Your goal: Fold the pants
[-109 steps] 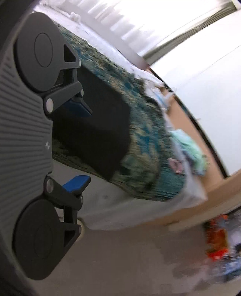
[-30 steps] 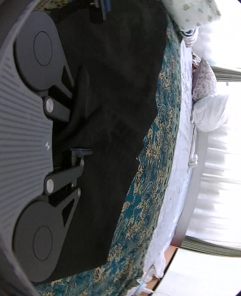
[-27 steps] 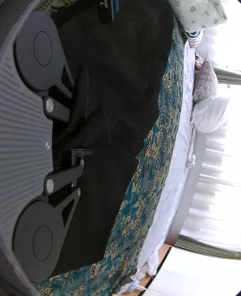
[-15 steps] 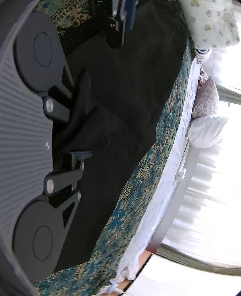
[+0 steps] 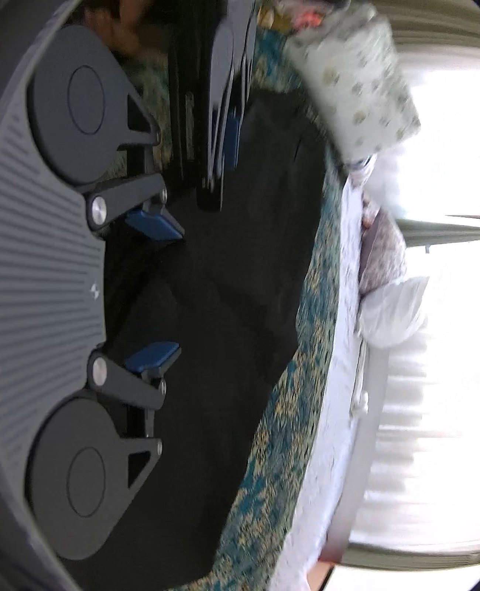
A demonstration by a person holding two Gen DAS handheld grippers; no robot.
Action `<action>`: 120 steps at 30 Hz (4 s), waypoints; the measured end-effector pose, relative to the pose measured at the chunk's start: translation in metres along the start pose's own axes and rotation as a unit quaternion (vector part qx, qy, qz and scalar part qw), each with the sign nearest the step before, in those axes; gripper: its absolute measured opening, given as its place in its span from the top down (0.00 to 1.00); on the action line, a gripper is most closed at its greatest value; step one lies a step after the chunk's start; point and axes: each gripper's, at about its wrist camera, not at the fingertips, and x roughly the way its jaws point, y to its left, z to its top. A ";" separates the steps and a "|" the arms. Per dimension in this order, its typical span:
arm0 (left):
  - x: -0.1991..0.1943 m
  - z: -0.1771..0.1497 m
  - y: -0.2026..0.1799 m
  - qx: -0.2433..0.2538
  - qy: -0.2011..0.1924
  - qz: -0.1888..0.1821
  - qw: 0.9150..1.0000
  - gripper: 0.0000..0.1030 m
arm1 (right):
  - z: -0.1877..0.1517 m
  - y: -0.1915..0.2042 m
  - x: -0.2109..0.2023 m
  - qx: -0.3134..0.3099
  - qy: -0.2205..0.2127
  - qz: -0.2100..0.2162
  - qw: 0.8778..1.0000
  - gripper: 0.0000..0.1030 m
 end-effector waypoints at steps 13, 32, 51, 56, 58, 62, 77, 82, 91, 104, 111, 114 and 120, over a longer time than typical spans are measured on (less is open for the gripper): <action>0.002 -0.001 -0.008 0.019 0.006 0.012 1.000 0.45 | 0.006 -0.027 -0.004 0.055 -0.060 -0.156 0.984 0.22; 0.003 -0.008 -0.007 0.034 0.002 0.014 0.999 0.44 | -0.023 -0.002 0.028 0.071 -0.040 -0.151 0.985 0.60; -0.006 0.004 0.024 -0.016 -0.006 0.034 0.999 0.29 | -0.027 0.021 0.039 0.047 -0.052 -0.108 0.992 0.58; -0.008 0.007 0.041 -0.032 -0.009 0.058 0.998 0.22 | -0.031 0.020 0.037 0.056 -0.061 -0.103 0.991 0.58; -0.011 0.007 0.049 -0.040 -0.014 0.069 0.997 0.17 | -0.031 0.017 0.036 0.071 -0.062 -0.096 0.991 0.58; -0.012 0.011 0.060 -0.047 -0.019 0.093 0.994 0.17 | -0.031 0.018 0.036 0.065 -0.064 -0.093 0.991 0.58; 0.003 0.031 0.184 -0.250 -0.051 0.193 0.948 0.00 | -0.032 0.022 0.036 0.052 -0.066 -0.096 0.992 0.58; 0.025 0.029 0.219 -0.310 -0.054 0.154 0.937 0.01 | -0.029 0.025 0.036 0.047 -0.061 -0.098 0.992 0.57; 0.033 0.038 0.229 -0.338 -0.053 0.116 0.933 0.74 | -0.015 0.000 0.022 0.116 -0.046 -0.041 0.991 0.32; -0.014 0.117 0.039 -0.047 -0.154 0.077 0.984 0.78 | -0.023 -0.096 -0.029 0.250 -0.067 -0.082 0.962 0.32; 0.000 0.109 -0.109 0.084 -0.138 -0.048 0.986 0.78 | -0.043 -0.148 -0.068 0.318 -0.091 -0.127 0.935 0.32; 0.024 0.084 -0.165 0.123 -0.071 -0.104 0.984 0.78 | -0.054 -0.164 -0.083 0.339 -0.096 -0.137 0.926 0.32; 0.044 0.034 -0.209 0.158 0.056 -0.174 0.970 0.66 | -0.073 -0.180 -0.098 0.376 -0.108 -0.133 0.911 0.32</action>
